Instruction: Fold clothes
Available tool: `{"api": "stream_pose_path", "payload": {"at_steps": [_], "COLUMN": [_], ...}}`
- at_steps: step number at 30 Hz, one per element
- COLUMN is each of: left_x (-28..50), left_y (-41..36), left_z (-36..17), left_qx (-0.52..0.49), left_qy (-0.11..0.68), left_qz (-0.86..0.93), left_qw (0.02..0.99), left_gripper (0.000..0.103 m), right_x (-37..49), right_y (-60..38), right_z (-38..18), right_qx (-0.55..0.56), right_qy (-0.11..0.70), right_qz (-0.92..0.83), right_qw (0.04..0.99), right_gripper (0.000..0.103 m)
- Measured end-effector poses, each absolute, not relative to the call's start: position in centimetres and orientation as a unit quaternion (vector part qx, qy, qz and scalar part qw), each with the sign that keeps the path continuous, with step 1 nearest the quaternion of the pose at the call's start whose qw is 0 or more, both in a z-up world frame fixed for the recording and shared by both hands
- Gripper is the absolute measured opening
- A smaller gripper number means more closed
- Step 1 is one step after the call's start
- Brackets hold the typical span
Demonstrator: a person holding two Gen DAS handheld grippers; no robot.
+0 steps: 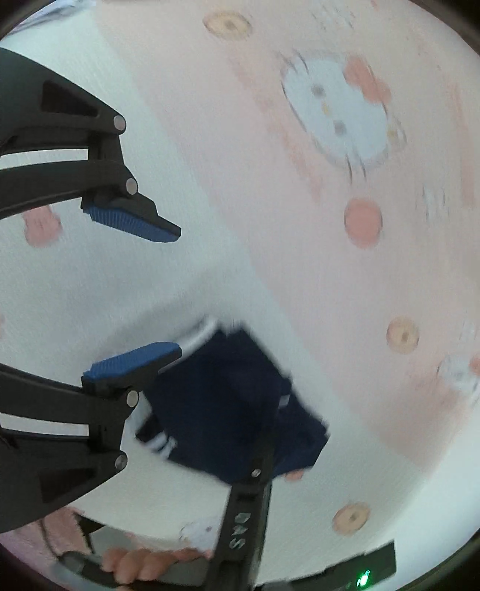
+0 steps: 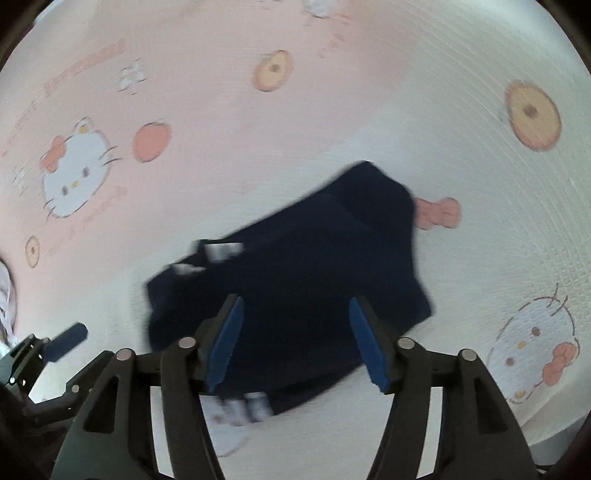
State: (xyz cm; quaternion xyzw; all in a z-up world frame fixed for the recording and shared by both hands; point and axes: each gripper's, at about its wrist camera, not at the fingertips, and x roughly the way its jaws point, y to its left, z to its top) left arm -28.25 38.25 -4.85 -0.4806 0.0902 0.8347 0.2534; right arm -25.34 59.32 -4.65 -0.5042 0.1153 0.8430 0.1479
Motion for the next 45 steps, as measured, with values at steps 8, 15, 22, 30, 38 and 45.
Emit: {"api": "stream_pose_path", "payload": {"at_steps": [8, 15, 22, 30, 38, 45], "left_x": [-29.5, -28.8, -25.3, -19.1, -9.4, -1.9], "left_y": [28.2, 18.6, 10.0, 1.3, -2.4, -2.0], "left_z": [-2.9, 0.2, 4.9, 9.4, 12.2, 12.5], "left_qx": [-0.474, -0.464, -0.430, -0.387, -0.372, -0.370], "left_qy": [0.053, 0.030, 0.053, 0.030, -0.007, -0.010], "left_qz": [0.864, 0.879, 0.893, 0.918, 0.926, 0.928], "left_qw": [0.163, 0.109, 0.122, 0.086, 0.058, 0.044], "left_gripper": [0.065, 0.068, 0.074, 0.075, 0.077, 0.078], "right_x": [-24.5, -23.7, -21.4, -15.8, -7.9, -0.4], "right_y": [47.7, 39.1, 30.8, 21.1, 16.8, 16.6], "right_z": [-1.8, -1.0, 3.2, 8.8, 10.6, 12.5], "right_qx": [-0.487, -0.477, -0.461, -0.443, -0.427, -0.396], "right_qy": [0.068, 0.088, 0.085, 0.037, 0.017, 0.010], "right_qz": [0.868, 0.874, 0.883, 0.896, 0.904, 0.918], "right_qw": [0.075, 0.040, 0.025, 0.012, -0.006, 0.037], "right_gripper": [0.089, 0.098, 0.102, 0.102, 0.102, 0.102]}}
